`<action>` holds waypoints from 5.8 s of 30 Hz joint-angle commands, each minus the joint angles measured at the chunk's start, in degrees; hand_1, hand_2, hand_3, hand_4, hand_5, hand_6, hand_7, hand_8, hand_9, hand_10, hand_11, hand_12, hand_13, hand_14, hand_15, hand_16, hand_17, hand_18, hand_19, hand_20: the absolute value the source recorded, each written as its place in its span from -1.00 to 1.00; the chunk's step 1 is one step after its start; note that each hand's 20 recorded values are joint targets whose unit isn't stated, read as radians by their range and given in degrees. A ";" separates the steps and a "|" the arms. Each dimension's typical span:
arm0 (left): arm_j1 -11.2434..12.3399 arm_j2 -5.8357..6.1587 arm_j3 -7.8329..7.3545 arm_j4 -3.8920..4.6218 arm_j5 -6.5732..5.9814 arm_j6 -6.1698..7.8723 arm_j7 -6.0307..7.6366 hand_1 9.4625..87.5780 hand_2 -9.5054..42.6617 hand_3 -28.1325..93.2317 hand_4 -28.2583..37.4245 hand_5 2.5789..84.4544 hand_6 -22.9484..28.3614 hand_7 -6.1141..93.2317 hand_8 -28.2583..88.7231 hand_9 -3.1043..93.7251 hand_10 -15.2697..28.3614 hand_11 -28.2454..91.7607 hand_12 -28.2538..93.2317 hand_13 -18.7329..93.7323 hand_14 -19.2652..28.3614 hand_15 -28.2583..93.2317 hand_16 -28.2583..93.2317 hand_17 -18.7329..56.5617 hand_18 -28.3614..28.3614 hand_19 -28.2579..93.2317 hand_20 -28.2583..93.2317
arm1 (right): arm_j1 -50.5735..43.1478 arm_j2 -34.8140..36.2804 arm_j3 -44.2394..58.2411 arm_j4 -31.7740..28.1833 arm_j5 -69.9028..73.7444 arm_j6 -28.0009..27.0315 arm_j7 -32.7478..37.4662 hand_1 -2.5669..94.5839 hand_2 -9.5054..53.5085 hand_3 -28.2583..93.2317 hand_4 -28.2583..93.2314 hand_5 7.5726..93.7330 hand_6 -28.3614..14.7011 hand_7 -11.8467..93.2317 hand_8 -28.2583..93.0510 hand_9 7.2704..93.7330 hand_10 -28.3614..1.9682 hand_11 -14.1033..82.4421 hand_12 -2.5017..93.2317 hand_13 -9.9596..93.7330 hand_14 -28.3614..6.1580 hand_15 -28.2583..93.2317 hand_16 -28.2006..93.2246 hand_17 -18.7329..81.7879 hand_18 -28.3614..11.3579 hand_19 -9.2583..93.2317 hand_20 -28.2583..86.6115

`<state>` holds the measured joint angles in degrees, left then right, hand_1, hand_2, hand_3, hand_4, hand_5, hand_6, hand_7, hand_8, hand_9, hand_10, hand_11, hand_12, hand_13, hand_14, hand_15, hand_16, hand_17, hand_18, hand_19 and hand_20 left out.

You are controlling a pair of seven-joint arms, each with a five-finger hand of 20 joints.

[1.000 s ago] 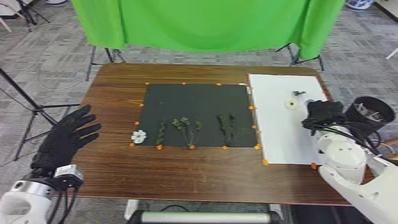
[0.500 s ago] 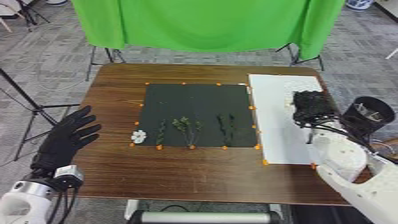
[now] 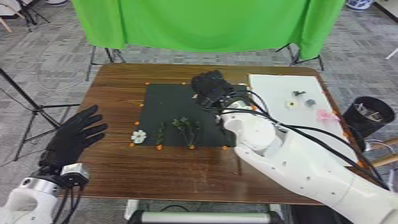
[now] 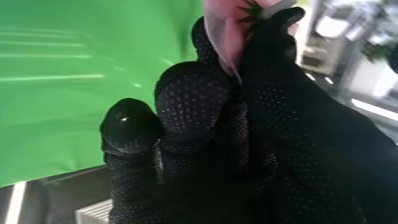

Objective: Arrange flowers

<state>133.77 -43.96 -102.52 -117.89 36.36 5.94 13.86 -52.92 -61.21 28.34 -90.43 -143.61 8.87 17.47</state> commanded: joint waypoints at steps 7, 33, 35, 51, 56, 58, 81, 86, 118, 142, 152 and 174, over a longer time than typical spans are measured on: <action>-1.47 2.83 1.54 0.10 -0.83 2.60 1.56 -0.60 -0.75 0.61 -0.86 -0.49 -0.02 -0.45 -0.71 -0.54 0.20 -0.15 -0.26 -0.33 0.44 0.08 -0.53 -0.74 0.79 0.25 -0.36 | 7.02 -14.21 -8.71 8.04 -0.06 0.47 1.21 0.08 -1.00 0.88 -0.99 0.66 0.53 0.00 -0.57 1.00 0.70 -0.44 0.00 0.76 0.62 0.47 0.06 0.16 -0.66 0.99 0.31; -4.43 3.65 3.35 0.84 -0.42 1.80 0.84 -0.59 -0.74 0.61 -0.87 -0.51 -0.03 -0.44 -0.71 -0.55 0.20 -0.16 -0.25 -0.34 0.43 0.08 -0.53 -0.73 0.79 0.25 -0.36 | 9.34 -18.47 -13.28 18.28 -1.25 -3.40 4.41 0.05 -1.00 0.86 -1.00 0.64 0.55 -0.02 -0.57 1.00 0.71 -0.47 -0.04 0.76 0.57 0.50 0.01 0.17 -0.63 1.00 0.32; -4.33 3.77 3.39 0.82 -0.57 1.88 1.05 -0.59 -0.74 0.61 -0.87 -0.51 -0.02 -0.44 -0.71 -0.55 0.20 -0.16 -0.25 -0.34 0.43 0.08 -0.53 -0.73 0.79 0.24 -0.36 | 9.15 -18.47 -12.91 18.25 -1.48 -4.42 4.35 0.04 -1.00 0.85 -1.00 0.64 0.54 -0.02 -0.56 1.00 0.71 -0.48 -0.03 0.76 0.56 0.50 0.00 0.17 -0.63 1.00 0.31; -4.96 3.51 3.70 1.14 -0.33 1.10 0.47 -0.60 -0.74 0.61 -0.87 -0.50 -0.02 -0.44 -0.71 -0.54 0.20 -0.16 -0.25 -0.34 0.44 0.08 -0.53 -0.74 0.79 0.24 -0.36 | 8.04 -18.90 -11.01 18.52 -3.61 -10.53 4.46 -0.11 -1.00 0.74 -1.00 0.54 0.50 -0.02 -0.57 0.86 0.63 -0.35 -0.16 0.69 0.54 0.55 -0.05 0.12 -0.63 0.99 0.31; -5.43 3.44 3.94 1.25 -0.14 0.82 0.05 -0.60 -0.74 0.61 -0.87 -0.50 -0.02 -0.45 -0.71 -0.54 0.20 -0.16 -0.25 -0.34 0.44 0.08 -0.53 -0.73 0.79 0.24 -0.36 | 8.23 -18.84 -11.22 18.55 -3.85 -11.13 4.87 -0.14 -1.00 0.70 -1.00 0.50 0.49 -0.01 -0.57 0.80 0.58 -0.26 -0.24 0.67 0.54 0.56 -0.05 0.11 -0.62 0.99 0.31; -5.39 3.36 3.90 1.28 -0.18 0.87 0.04 -0.60 -0.74 0.61 -0.87 -0.50 -0.02 -0.45 -0.71 -0.54 0.21 -0.16 -0.25 -0.34 0.44 0.08 -0.53 -0.73 0.79 0.24 -0.36 | 8.25 -18.91 -11.11 18.80 -4.02 -10.83 4.70 -0.16 -1.00 0.69 -1.00 0.48 0.49 -0.01 -0.57 0.77 0.56 -0.22 -0.27 0.65 0.53 0.57 -0.05 0.10 -0.61 0.99 0.31; -4.92 3.30 3.90 1.17 -0.34 1.06 0.45 -0.59 -0.74 0.61 -0.87 -0.49 -0.02 -0.45 -0.71 -0.53 0.21 -0.15 -0.26 -0.33 0.44 0.08 -0.53 -0.74 0.79 0.24 -0.36 | 7.27 -18.71 -8.86 16.47 -4.07 -14.30 5.41 -0.25 -1.00 0.62 -1.00 0.23 0.43 -0.08 -0.83 0.43 0.31 -0.04 -0.46 0.52 0.48 0.66 -0.07 0.03 -0.61 0.98 0.36; -4.92 3.20 3.90 1.21 -0.28 0.93 0.39 -0.59 -0.74 0.61 -0.87 -0.49 -0.02 -0.45 -0.71 -0.53 0.21 -0.15 -0.26 -0.34 0.44 0.08 -0.53 -0.74 0.79 0.24 -0.36 | 7.40 -18.71 -8.90 16.30 -2.54 -13.65 6.06 -0.13 -1.00 0.43 -1.00 0.23 0.42 -0.08 -0.83 0.43 0.31 -0.04 -0.46 0.52 0.48 0.66 -0.08 0.03 -0.61 0.98 0.36; 2.87 0.29 -0.37 -0.93 -1.52 3.10 2.91 -0.60 -0.74 0.61 -0.87 -0.49 -0.02 -0.45 -0.71 -0.52 0.22 -0.15 -0.26 -0.33 0.45 0.08 -0.54 -0.74 0.79 0.24 -0.36 | -18.55 17.45 29.68 -12.28 9.61 -16.67 7.91 -0.47 -1.00 0.89 -1.00 -0.28 0.04 -0.13 -0.78 -0.25 -0.14 0.04 -0.47 0.09 0.08 0.71 -0.22 -0.13 -0.59 0.91 0.35; 3.39 -0.29 -0.87 -0.83 -1.02 1.87 1.91 -0.59 -0.74 0.61 -0.87 -0.48 -0.01 -0.45 -0.71 -0.52 0.22 -0.15 -0.26 -0.33 0.45 0.08 -0.53 -0.74 0.79 0.24 -0.36 | -41.69 27.31 47.00 -11.13 6.98 -22.90 18.54 -0.44 -1.00 0.94 -1.00 -0.50 -0.12 -0.26 -0.71 -0.32 -0.31 -0.34 -0.53 0.07 0.11 0.57 -0.30 -0.19 -0.64 0.79 0.35; 3.91 -0.10 -1.24 -1.07 -1.12 2.11 2.22 -0.60 -0.74 0.61 -0.86 -0.48 -0.01 -0.45 -0.71 -0.52 0.22 -0.15 -0.26 -0.33 0.44 0.08 -0.53 -0.74 0.79 0.24 -0.36 | -35.88 32.81 31.48 1.49 -2.97 9.98 14.76 -0.14 -1.00 0.86 -1.00 -0.02 0.30 0.15 -0.75 0.38 0.35 -0.05 -0.31 0.62 0.48 0.54 -0.15 0.11 -0.59 0.98 0.27; 3.97 -0.09 -1.32 -1.13 -1.15 2.20 2.26 -0.60 -0.74 0.61 -0.87 -0.48 -0.01 -0.45 -0.71 -0.52 0.22 -0.15 -0.26 -0.33 0.45 0.08 -0.54 -0.74 0.79 0.24 -0.36 | -33.40 29.41 36.94 -3.45 5.74 -11.20 12.39 -0.57 -1.00 0.94 -0.92 -0.34 -0.03 -0.05 -0.79 -0.21 -0.14 0.07 -0.46 0.20 0.04 0.68 -0.17 -0.09 -0.72 0.89 0.39</action>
<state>137.05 -43.83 -103.70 -118.64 35.34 8.24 16.22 -91.54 -31.18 69.19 -96.23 -136.28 -0.21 29.56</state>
